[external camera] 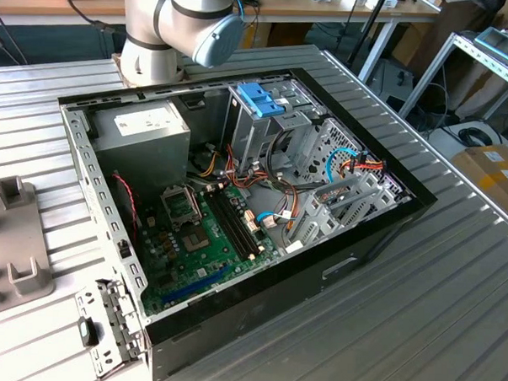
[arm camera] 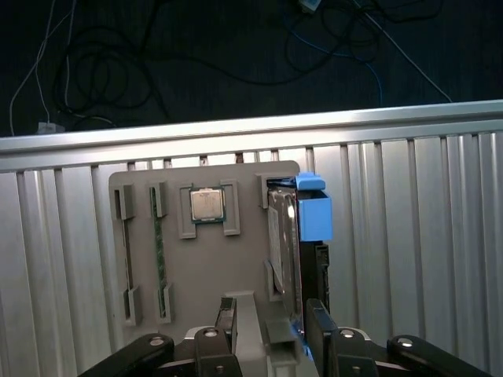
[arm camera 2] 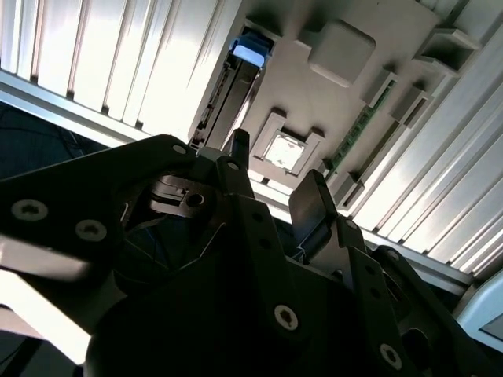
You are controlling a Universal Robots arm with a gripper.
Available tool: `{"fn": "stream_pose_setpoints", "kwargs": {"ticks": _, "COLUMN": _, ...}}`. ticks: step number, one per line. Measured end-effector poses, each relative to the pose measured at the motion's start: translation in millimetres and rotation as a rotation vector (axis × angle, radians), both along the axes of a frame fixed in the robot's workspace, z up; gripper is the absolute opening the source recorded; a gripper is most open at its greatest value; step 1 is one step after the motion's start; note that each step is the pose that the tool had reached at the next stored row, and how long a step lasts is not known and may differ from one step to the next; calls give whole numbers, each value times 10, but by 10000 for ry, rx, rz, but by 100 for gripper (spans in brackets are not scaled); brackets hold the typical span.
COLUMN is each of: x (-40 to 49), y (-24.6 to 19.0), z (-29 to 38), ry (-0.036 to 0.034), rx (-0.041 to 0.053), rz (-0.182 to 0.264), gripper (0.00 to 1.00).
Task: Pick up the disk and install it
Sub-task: 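Pick up the disk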
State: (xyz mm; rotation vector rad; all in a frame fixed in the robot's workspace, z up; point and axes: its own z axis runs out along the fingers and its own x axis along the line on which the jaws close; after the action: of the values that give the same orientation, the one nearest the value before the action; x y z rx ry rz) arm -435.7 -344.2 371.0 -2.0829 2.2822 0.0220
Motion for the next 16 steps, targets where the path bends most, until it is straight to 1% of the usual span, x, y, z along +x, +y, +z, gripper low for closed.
{"fn": "stream_pose_setpoints", "kwargs": {"ticks": 8, "x": -25, "y": 3, "z": -12, "ry": 3, "rx": -1, "rz": -1, "gripper": 48}}
{"fn": "stream_pose_setpoints", "kwargs": {"ticks": 13, "x": -48, "y": 38, "z": -25, "ry": -1, "rx": 1, "rz": 0, "gripper": 48}}
{"fn": "stream_pose_setpoints", "kwargs": {"ticks": 16, "x": -55, "y": 47, "z": -29, "ry": 3, "rx": -1, "rz": 1, "gripper": 48}}
